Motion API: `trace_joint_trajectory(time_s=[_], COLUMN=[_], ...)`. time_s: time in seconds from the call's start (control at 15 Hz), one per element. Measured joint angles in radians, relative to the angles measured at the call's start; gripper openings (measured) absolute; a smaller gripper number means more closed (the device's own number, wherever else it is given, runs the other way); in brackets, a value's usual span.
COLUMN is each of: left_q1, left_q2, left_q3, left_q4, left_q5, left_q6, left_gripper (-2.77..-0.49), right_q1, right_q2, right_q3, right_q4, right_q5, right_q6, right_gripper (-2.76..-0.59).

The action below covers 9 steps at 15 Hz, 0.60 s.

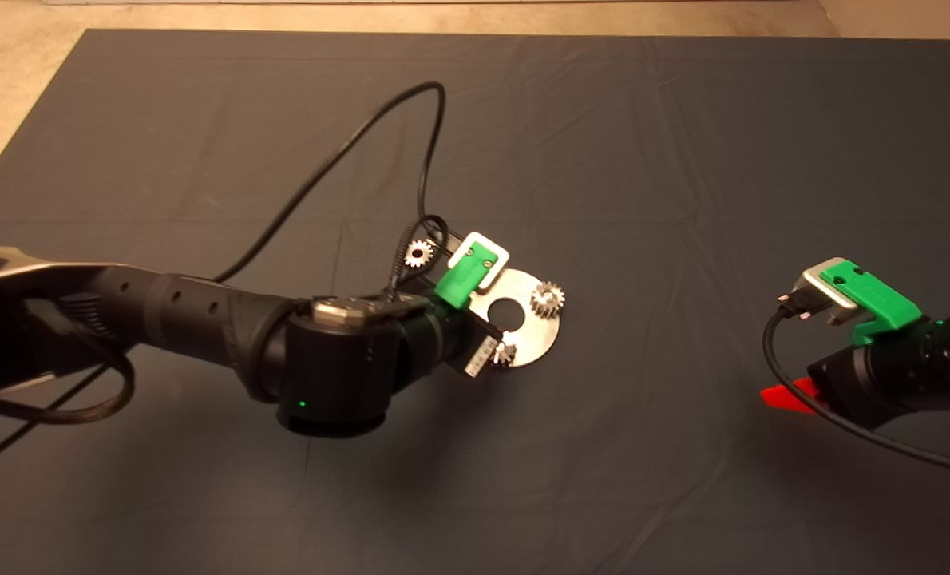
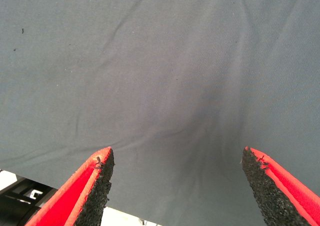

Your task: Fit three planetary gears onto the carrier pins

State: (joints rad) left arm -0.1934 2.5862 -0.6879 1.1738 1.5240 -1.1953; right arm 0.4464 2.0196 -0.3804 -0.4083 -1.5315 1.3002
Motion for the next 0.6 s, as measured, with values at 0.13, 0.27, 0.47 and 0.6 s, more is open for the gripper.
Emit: trace_joint_trajectory(time_s=[0.13,0.27,0.47,0.6], left_q1=[-0.007,-0.007,-0.011,-0.012], left_q2=[-0.036,-0.06,-0.088,-0.088], left_q3=[-0.038,-0.093,-0.196,-0.246], left_q4=[-0.012,-0.03,-0.046,-0.048], left_q5=[0.001,-0.001,-0.062,-0.113], left_q6=[0.019,0.057,0.094,0.102], left_gripper=[-1.5,-1.5,-1.5,-1.5], right_q1=[0.0,0.0,0.0,0.0], right_q2=[0.0,0.0,0.0,0.0], right_q3=[0.0,0.0,0.0,0.0], right_q4=[0.001,0.001,0.001,0.001], right_q5=[0.0,0.0,-0.001,0.001], right_q6=[-0.002,-0.002,-0.002,-0.002], right_gripper=[-1.47,-1.47,-1.47,-1.47])
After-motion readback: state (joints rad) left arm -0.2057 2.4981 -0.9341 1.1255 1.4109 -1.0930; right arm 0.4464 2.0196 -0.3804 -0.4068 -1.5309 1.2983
